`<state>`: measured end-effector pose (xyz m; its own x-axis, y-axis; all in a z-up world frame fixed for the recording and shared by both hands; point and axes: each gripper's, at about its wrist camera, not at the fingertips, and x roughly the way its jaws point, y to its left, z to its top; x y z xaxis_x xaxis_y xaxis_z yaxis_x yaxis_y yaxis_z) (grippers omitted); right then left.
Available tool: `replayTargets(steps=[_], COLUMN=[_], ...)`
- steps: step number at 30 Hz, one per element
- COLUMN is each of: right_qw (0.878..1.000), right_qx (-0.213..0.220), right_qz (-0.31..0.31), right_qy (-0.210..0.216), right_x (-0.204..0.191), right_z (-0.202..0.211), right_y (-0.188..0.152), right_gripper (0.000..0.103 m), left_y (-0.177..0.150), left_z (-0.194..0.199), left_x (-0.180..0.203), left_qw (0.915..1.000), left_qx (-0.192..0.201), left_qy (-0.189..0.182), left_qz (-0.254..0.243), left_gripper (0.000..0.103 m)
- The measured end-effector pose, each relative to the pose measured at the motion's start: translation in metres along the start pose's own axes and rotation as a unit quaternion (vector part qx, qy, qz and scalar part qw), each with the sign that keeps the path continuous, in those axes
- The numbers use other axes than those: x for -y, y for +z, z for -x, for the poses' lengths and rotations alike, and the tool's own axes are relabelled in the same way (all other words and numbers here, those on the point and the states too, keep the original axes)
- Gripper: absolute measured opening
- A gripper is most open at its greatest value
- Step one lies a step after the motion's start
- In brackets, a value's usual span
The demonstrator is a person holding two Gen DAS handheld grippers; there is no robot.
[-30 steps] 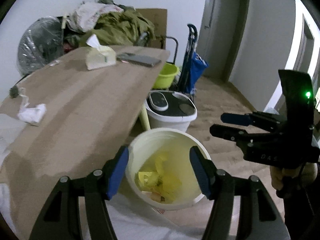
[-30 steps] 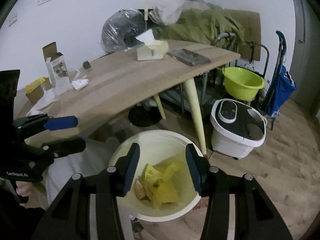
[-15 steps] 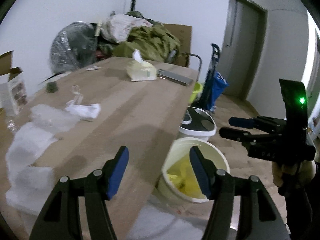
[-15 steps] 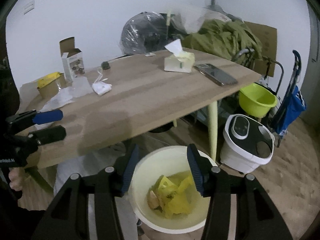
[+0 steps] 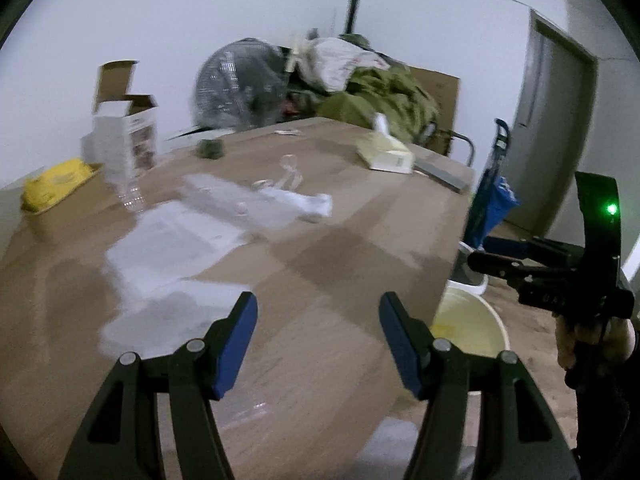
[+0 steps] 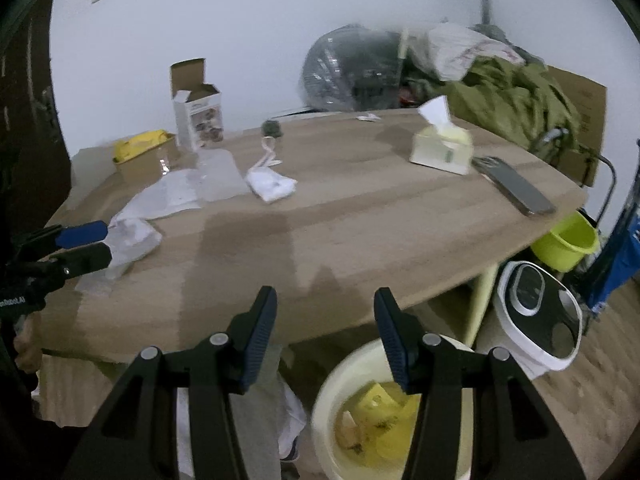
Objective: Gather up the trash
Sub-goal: 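Move both tools back over the plastic wrap on the table, then grasp the clear plastic sheet with the right tool while the left tool grasps bubble wrap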
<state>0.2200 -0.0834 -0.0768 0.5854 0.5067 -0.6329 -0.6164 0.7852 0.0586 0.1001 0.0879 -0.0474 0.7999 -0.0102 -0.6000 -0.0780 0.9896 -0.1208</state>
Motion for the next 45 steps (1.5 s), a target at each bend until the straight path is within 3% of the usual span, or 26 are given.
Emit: replayTargets(steps=[16, 28, 32, 35, 45], right_qw=[0.996, 0.982, 0.977, 0.970, 0.956], right_qx=[-0.015, -0.033, -0.037, -0.041, -0.057], right_qz=[0.047, 0.104, 0.111, 0.126, 0.178], right_qy=[0.080, 0.156, 0.181, 0.205, 0.224], right_x=[-0.063, -0.139, -0.157, -0.173, -0.217], right_z=[-0.061, -0.096, -0.105, -0.108, -0.121], right_y=[0.034, 0.052, 0.057, 0.059, 0.057], right_gripper=[0.048, 0.048, 0.072, 0.074, 0.074], left_y=[-0.030, -0.039, -0.041, -0.042, -0.051], left_z=[0.040, 0.042, 0.045, 0.048, 0.056], left_x=[-0.091, -0.119, -0.128, -0.135, -0.147], left_qw=[0.9897, 0.9834, 0.9820, 0.9800, 0.9748], left_qx=[0.009, 0.008, 0.007, 0.008, 0.009], left_qy=[0.103, 0.119, 0.123, 0.130, 0.139], left_qz=[0.098, 0.137, 0.143, 0.151, 0.174], left_gripper=[0.064, 0.064, 0.064, 0.064, 0.063])
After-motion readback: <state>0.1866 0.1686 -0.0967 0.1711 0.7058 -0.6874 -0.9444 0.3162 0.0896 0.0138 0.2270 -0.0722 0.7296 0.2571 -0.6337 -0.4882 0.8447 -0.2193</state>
